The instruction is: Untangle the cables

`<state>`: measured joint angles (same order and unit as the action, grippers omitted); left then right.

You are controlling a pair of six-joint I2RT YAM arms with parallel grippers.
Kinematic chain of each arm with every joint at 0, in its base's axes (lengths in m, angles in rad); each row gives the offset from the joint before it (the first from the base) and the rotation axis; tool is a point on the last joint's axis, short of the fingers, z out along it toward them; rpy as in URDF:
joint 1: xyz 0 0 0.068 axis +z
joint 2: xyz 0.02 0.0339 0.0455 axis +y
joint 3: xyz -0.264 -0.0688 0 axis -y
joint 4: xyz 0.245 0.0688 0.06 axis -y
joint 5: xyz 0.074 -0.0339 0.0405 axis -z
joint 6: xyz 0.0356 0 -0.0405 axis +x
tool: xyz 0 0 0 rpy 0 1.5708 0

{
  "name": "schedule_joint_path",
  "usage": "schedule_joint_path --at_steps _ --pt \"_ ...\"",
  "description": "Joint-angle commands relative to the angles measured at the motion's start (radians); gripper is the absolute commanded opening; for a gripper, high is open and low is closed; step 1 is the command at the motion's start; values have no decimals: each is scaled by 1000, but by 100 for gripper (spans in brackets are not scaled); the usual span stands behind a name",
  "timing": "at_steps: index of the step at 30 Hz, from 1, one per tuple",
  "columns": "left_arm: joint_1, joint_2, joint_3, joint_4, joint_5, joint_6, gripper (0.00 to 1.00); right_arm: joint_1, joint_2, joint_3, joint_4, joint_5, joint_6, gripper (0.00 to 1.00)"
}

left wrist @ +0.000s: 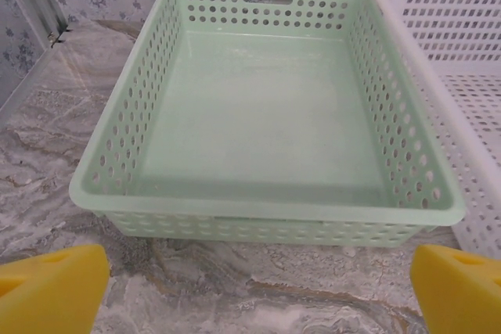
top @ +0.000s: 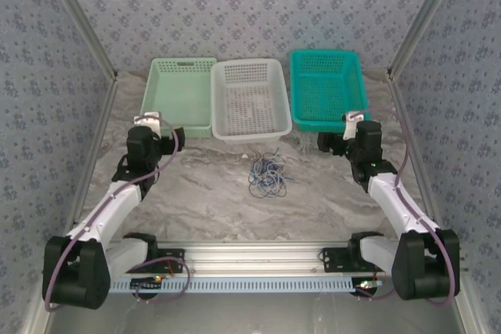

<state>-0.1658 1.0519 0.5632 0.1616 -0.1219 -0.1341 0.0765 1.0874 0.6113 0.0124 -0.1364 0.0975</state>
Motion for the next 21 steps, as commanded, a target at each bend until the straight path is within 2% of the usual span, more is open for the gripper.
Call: schedule_joint_path --at_steps 1,5,8,12,16,19,21 --pt "-7 70 116 -67 76 -12 99 38 -1 72 -88 -45 67 91" --pt "-5 232 282 -152 129 -37 95 95 114 243 -216 -80 71 87" --pt "-17 283 319 -122 225 -61 89 161 157 301 -302 -122 43 84" --pt "-87 280 288 -93 240 -53 88 278 128 259 -370 -94 73 80" --pt "-177 258 268 -131 211 -5 88 451 84 206 -385 -66 101 77" --pt "-212 232 234 -115 202 -15 89 576 89 185 -376 -9 120 76" --pt "-221 213 213 -106 200 -26 89 624 105 176 -364 11 148 75"
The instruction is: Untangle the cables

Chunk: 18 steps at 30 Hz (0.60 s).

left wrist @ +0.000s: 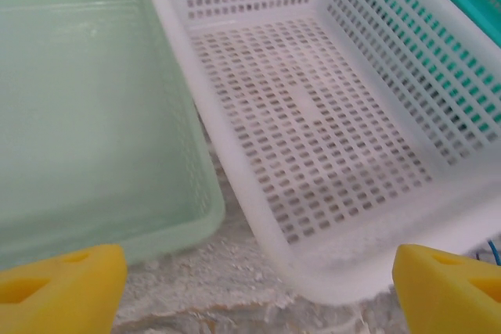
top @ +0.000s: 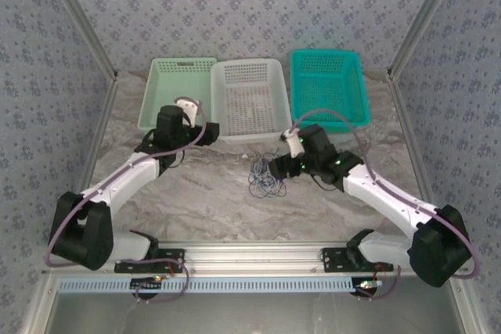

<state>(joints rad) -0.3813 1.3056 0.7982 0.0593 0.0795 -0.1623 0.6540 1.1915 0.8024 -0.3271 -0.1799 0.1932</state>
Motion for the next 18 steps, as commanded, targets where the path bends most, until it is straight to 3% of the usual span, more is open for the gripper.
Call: schedule_joint_path --at_steps 1,6,12,15,18 --pt "-8 -49 -34 0 0 -1 89 60 13 -18 -17 52 71 74" --pt "-16 -69 -67 -8 10 5 89 105 102 -2 10 23 104 71" --pt "-19 -93 -99 15 11 -9 89 117 233 38 39 77 109 64" --pt "-19 -104 -108 13 9 -9 90 120 252 45 65 105 118 55" --pt "-19 -109 -109 4 12 -6 90 132 242 36 82 130 124 39"
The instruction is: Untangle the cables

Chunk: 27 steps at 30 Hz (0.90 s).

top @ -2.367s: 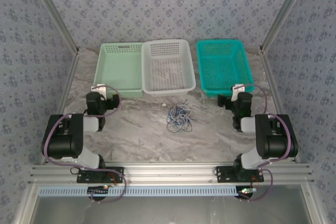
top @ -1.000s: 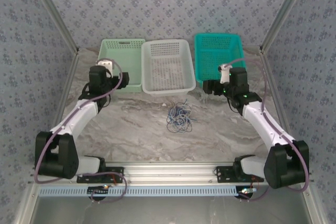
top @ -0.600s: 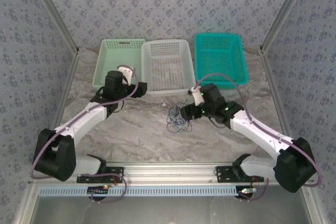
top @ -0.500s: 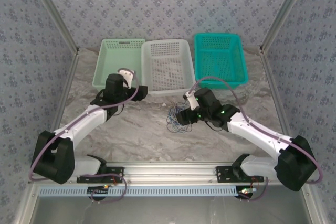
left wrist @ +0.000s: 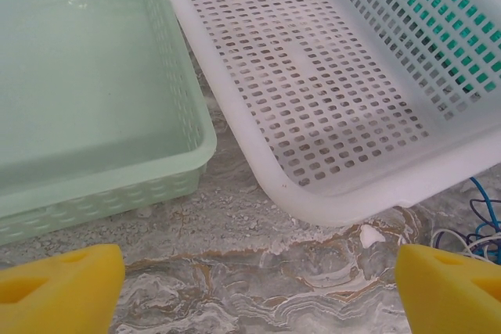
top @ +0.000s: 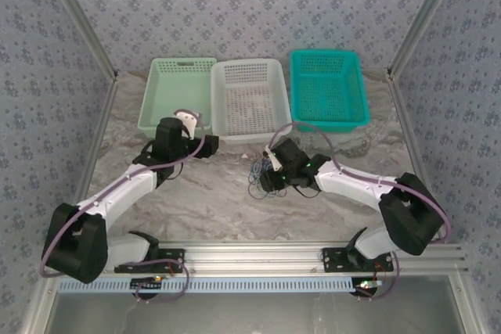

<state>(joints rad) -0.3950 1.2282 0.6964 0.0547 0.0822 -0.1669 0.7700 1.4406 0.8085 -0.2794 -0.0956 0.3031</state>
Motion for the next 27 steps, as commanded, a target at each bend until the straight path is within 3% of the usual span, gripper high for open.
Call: schedule_joint_path --at_steps 1,4,6,14,19,22,27 --pt "-5 -32 -10 5 9 -2 90 25 -15 29 35 52 14 32" --pt "-5 -33 -15 7 11 -2 90 45 -56 20 22 80 14 9" --pt "-6 -34 -20 11 12 -2 90 49 -97 12 16 78 17 1" --pt "-69 -39 -27 33 59 38 89 45 -244 49 -66 34 -2 0" --pt "-139 -53 -53 113 189 79 89 10 -314 52 -49 -14 6 0" --pt "-172 -60 -77 175 263 88 89 -29 -373 30 8 -84 45 0" --pt "-215 -52 -78 195 274 99 89 -95 -479 9 87 -210 104 0"
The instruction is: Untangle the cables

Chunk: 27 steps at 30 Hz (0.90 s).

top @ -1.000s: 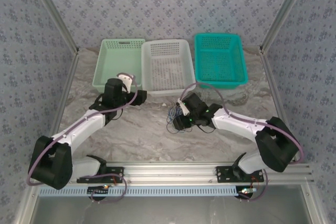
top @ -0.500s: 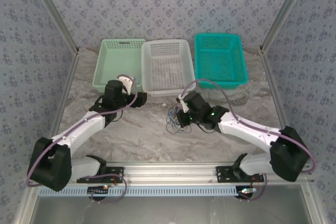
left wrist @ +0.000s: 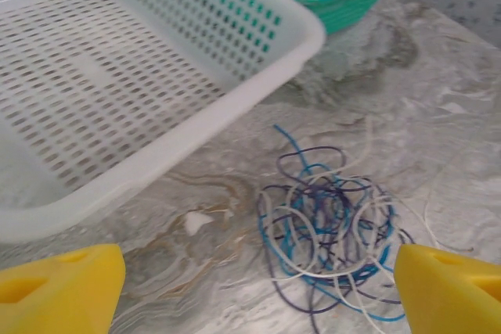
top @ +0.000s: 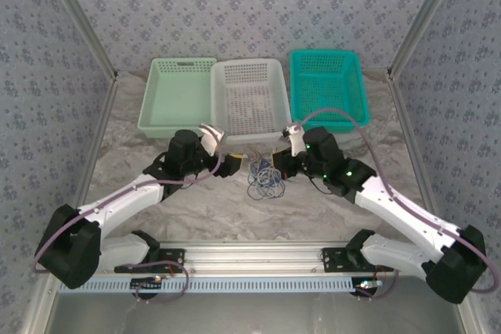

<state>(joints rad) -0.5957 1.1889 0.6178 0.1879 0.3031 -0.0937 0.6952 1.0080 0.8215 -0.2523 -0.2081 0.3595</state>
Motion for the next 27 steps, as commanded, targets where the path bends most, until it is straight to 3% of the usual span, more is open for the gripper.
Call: schedule_joint_path --at_steps 1,14,27 --pt "-21 -7 6 64 57 25 89 -31 -60 0 56 -116 52 0" --pt "-148 161 121 195 119 -19 89 -58 -61 67 43 -242 62 0" --pt "-229 346 264 237 64 -31 86 -60 -92 166 -14 -294 75 0"
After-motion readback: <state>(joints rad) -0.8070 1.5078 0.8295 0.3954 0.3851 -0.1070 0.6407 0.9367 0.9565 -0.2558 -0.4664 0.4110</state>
